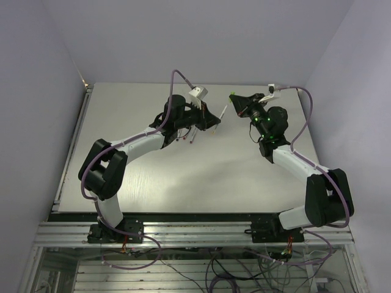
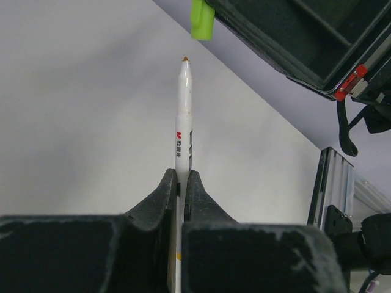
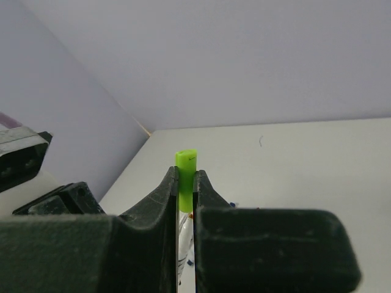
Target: Insert the pens into the pen caps
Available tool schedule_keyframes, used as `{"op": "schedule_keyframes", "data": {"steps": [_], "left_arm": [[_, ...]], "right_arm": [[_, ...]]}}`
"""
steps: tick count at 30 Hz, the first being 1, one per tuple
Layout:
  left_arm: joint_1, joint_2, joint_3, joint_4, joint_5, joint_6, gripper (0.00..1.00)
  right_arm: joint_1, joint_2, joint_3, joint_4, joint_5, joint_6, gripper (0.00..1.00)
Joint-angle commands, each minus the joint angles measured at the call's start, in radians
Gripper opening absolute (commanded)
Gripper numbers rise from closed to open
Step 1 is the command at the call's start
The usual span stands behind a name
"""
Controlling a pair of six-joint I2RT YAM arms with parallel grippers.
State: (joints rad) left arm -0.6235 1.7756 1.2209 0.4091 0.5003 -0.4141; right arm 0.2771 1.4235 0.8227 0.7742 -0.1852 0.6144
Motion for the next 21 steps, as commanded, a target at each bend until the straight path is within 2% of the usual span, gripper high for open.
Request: {"op": "schedule_keyframes", "data": {"steps": [1, 21], "left_arm": [[0.002, -0.015, 0.021, 0.073, 0.05, -0.038, 0.07], [0.002, -0.016, 0.005, 0.14, 0.052, -0.071, 0.07]], "right_arm": [[0.007, -0.01, -0.002, 0.084, -0.028, 0.002, 0.0], [0.014, 0.004, 0.0, 0.077, -0.017, -0.004, 0.0]]}}
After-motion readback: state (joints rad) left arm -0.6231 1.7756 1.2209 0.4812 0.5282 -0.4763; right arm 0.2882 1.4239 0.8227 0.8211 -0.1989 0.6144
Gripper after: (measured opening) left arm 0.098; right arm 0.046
